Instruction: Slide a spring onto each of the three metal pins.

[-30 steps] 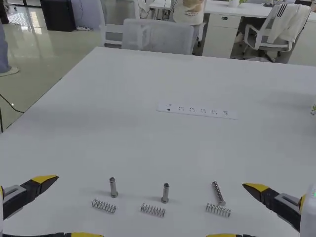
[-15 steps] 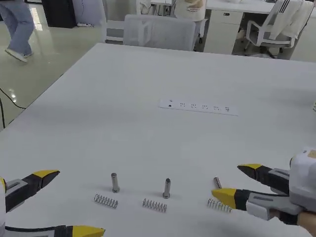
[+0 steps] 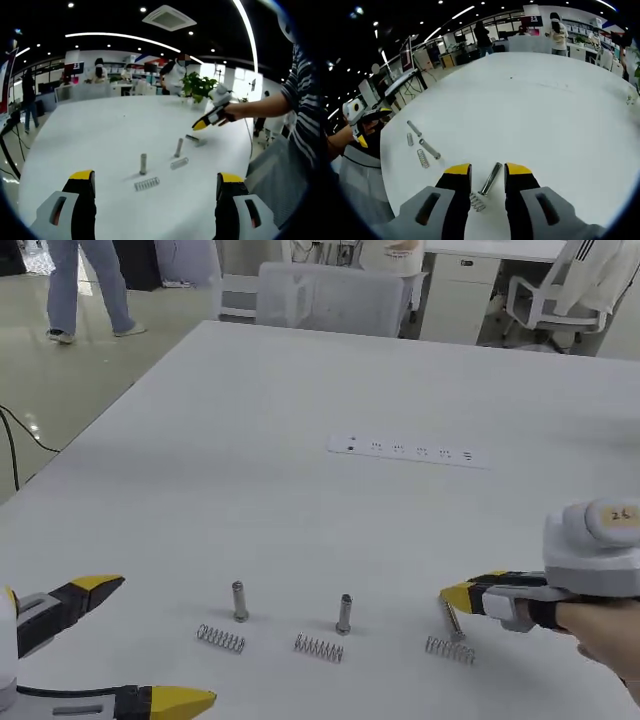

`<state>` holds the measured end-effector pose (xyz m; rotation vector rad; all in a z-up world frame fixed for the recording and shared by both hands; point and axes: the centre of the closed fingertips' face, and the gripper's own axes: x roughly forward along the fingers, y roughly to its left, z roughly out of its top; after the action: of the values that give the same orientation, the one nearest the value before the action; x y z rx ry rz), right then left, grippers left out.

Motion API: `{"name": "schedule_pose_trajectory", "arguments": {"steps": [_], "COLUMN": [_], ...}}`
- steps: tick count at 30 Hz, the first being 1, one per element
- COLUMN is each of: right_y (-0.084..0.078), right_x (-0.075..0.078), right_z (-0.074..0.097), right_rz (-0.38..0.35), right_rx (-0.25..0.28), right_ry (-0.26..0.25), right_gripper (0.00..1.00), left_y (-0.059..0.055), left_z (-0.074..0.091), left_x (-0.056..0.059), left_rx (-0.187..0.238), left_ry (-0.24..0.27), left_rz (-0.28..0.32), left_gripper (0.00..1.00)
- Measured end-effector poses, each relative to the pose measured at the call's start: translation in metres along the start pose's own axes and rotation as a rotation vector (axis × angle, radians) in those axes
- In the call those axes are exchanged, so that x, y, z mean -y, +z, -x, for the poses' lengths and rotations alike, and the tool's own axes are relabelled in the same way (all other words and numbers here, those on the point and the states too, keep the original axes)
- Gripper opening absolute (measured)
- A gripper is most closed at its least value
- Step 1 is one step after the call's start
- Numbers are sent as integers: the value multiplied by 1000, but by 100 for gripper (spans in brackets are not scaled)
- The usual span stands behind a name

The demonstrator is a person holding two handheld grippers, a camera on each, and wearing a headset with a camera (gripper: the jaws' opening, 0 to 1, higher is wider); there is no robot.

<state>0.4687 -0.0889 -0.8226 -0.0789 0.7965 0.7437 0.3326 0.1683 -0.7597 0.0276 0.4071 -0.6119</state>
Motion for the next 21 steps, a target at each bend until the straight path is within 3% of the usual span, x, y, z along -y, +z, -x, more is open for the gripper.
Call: {"name": "schedule_pose_trajectory", "arguments": {"steps": [11, 21], "right_y": [-15, -23], "right_x": [10, 11], "right_z": [-23, -31], "right_rz": [-19, -31], "right_rx": [-112, -163], "right_ry": [-56, -76], "right_gripper": [12, 7], "left_y": [-1, -4], "left_z": [1, 1], "left_x": [1, 2], "left_rx": [-5, -10], "left_ry": [-2, -2], "left_rz": [3, 8], "left_gripper": [98, 98]}}
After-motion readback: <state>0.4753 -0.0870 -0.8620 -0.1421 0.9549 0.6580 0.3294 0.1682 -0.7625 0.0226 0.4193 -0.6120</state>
